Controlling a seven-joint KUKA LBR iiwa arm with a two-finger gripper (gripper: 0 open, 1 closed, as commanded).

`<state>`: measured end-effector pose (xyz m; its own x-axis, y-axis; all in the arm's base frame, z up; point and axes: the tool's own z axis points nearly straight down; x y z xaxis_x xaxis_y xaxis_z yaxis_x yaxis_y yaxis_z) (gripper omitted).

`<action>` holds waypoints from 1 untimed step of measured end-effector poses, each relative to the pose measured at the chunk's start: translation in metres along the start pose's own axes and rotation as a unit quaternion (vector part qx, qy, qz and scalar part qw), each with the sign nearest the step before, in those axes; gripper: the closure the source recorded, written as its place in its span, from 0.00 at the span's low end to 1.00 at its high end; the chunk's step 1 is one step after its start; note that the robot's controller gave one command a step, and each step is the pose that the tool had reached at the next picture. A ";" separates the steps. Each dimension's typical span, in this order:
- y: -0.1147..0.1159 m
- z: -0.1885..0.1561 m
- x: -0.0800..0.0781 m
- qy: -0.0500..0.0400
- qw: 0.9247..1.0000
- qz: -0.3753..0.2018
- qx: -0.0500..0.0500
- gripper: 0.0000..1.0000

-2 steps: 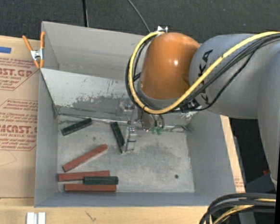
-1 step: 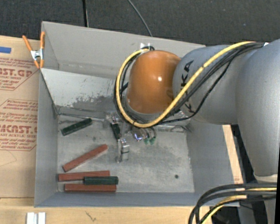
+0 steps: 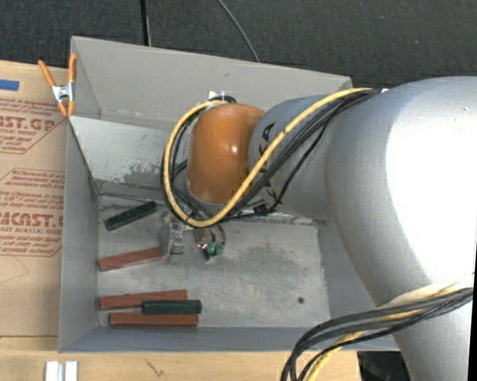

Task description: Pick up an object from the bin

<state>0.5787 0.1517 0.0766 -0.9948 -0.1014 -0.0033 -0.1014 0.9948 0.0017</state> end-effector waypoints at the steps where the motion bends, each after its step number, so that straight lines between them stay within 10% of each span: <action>1: 0.000 0.000 0.000 0.000 1.000 0.001 0.000 0.00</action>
Offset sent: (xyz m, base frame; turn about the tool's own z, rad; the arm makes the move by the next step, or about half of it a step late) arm 0.0000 0.0000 0.0000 0.0000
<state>0.5788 0.1512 0.0766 -0.9950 -0.1002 -0.0034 -0.1002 0.9950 0.0018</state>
